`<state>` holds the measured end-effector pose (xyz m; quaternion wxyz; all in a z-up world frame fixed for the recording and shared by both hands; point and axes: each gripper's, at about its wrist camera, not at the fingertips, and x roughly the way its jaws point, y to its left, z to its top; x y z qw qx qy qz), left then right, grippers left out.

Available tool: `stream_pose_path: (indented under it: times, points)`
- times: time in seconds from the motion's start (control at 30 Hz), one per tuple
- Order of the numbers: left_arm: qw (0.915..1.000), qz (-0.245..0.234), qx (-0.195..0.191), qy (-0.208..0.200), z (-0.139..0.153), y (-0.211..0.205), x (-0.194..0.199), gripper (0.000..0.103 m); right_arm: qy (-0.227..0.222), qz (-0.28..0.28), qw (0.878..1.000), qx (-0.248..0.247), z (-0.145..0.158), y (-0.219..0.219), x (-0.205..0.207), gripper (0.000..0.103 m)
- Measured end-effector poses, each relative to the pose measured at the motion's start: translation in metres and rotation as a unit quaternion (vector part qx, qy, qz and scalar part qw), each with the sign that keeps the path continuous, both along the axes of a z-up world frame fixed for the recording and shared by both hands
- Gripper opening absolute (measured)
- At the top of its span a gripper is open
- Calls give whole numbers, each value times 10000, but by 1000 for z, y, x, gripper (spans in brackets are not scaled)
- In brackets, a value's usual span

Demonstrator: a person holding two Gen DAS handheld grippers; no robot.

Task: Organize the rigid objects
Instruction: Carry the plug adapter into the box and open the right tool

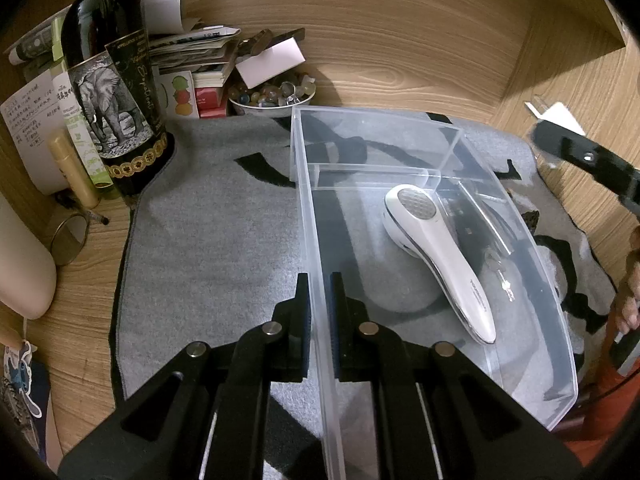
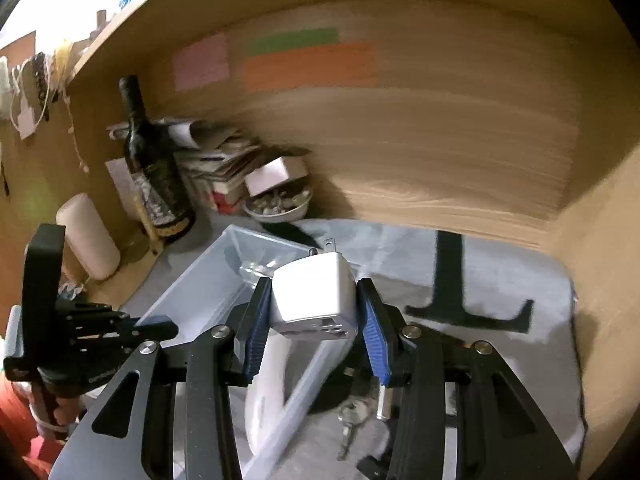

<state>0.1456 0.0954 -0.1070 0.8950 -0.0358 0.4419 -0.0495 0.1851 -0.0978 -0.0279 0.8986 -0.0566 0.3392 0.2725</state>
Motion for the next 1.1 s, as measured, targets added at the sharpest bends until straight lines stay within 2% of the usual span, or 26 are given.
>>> stream_pose_path:
  times: [0.3,0.63,0.73,0.87,1.1]
  points:
    - [10000,-2,1,-1,0,-1,0,8,321,215,9985,-400,-26,24,17,39]
    - [10000,-5,-1,-1,1,-1,0,8,520,278,9963,-629,-44,33,21,39]
    - [10000,-3,-1,-2,1,-1,0,8,460,255,9963,-682,-43,34,20,41]
    - [10000,-8,-6,0,1,-2,0,8,372,250,9970,-637,-38,32,18,51]
    - [10000,-4,-7,1,1,-3,1,8,184,220,9983,-504,-23,24,9,54]
